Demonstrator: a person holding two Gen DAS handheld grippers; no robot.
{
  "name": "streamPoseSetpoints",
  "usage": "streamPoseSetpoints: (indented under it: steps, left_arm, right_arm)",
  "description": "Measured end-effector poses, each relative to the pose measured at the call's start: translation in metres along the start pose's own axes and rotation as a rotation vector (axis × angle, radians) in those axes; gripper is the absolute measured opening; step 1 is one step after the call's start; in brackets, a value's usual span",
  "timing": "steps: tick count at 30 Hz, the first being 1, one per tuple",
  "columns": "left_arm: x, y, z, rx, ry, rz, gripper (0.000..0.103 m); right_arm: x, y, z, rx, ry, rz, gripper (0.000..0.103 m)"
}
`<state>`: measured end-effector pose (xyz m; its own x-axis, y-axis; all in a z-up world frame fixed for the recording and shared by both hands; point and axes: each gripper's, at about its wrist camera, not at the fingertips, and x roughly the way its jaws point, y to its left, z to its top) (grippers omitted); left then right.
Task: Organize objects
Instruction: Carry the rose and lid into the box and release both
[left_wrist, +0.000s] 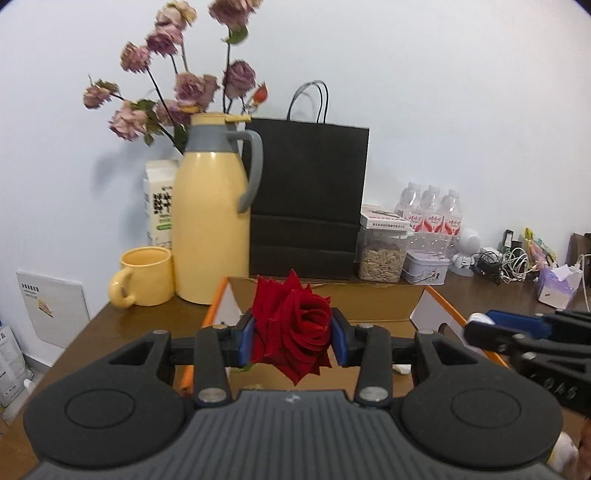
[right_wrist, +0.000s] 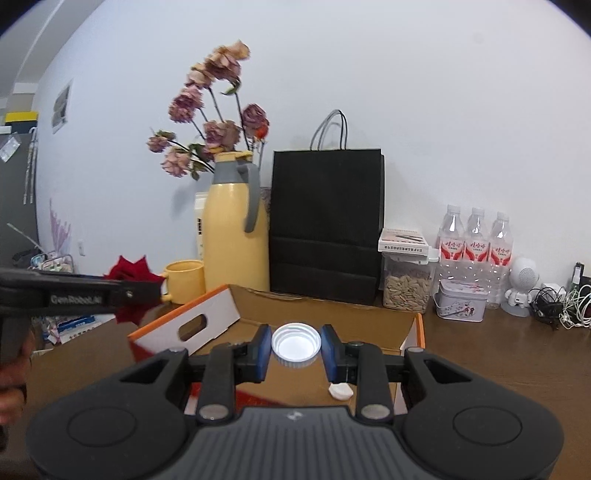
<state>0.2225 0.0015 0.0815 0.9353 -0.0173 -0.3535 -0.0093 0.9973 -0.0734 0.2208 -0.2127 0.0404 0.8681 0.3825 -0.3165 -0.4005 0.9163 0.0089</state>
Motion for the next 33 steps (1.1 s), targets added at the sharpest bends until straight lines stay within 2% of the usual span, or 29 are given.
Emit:
streamPoseSetpoints:
  steps: [7, 12, 18, 20, 21, 22, 23, 24, 25, 27, 30, 33]
  left_arm:
    - [0.048, -0.012, -0.001, -0.045, 0.069, 0.041, 0.041]
    - [0.060, -0.013, -0.010, -0.032, 0.098, 0.038, 0.041]
    - [0.061, -0.014, -0.012, -0.025, 0.096, 0.053, 0.042]
    - [0.060, -0.014, -0.012, -0.030, 0.089, 0.057, 0.045]
    - [0.059, -0.013, -0.012, -0.031, 0.084, 0.061, 0.052]
    - [0.058, -0.013, -0.012, -0.033, 0.079, 0.064, 0.064]
    - [0.056, -0.012, -0.012, -0.039, 0.071, 0.069, 0.074]
    - [0.054, -0.011, -0.012, -0.045, 0.058, 0.078, 0.091]
    - [0.052, -0.011, -0.011, -0.044, 0.040, 0.088, 0.099]
    - [0.045, -0.012, -0.011, -0.043, -0.010, 0.103, 0.103]
    - [0.041, -0.012, -0.010, -0.051, -0.034, 0.109, 0.103]
    - [0.041, -0.012, -0.010, -0.056, -0.037, 0.107, 0.103]
  right_arm:
    - [0.049, -0.002, -0.005, 0.032, 0.055, -0.068, 0.027]
    - [0.055, -0.001, -0.010, 0.021, 0.066, -0.073, 0.027]
    - [0.057, -0.001, -0.011, 0.025, 0.072, -0.069, 0.027]
    - [0.057, -0.002, -0.011, 0.024, 0.075, -0.075, 0.028]
    - [0.056, -0.002, -0.011, 0.024, 0.072, -0.081, 0.028]
    - [0.056, -0.002, -0.011, 0.023, 0.071, -0.087, 0.030]
    - [0.056, -0.002, -0.011, 0.023, 0.071, -0.094, 0.041]
    - [0.056, -0.002, -0.011, 0.025, 0.067, -0.100, 0.059]
    - [0.055, -0.002, -0.011, 0.026, 0.061, -0.104, 0.067]
    - [0.053, -0.002, -0.011, 0.023, 0.046, -0.112, 0.090]
    - [0.050, -0.002, -0.011, 0.024, 0.024, -0.120, 0.103]
    - [0.047, -0.003, -0.010, 0.026, 0.003, -0.126, 0.103]
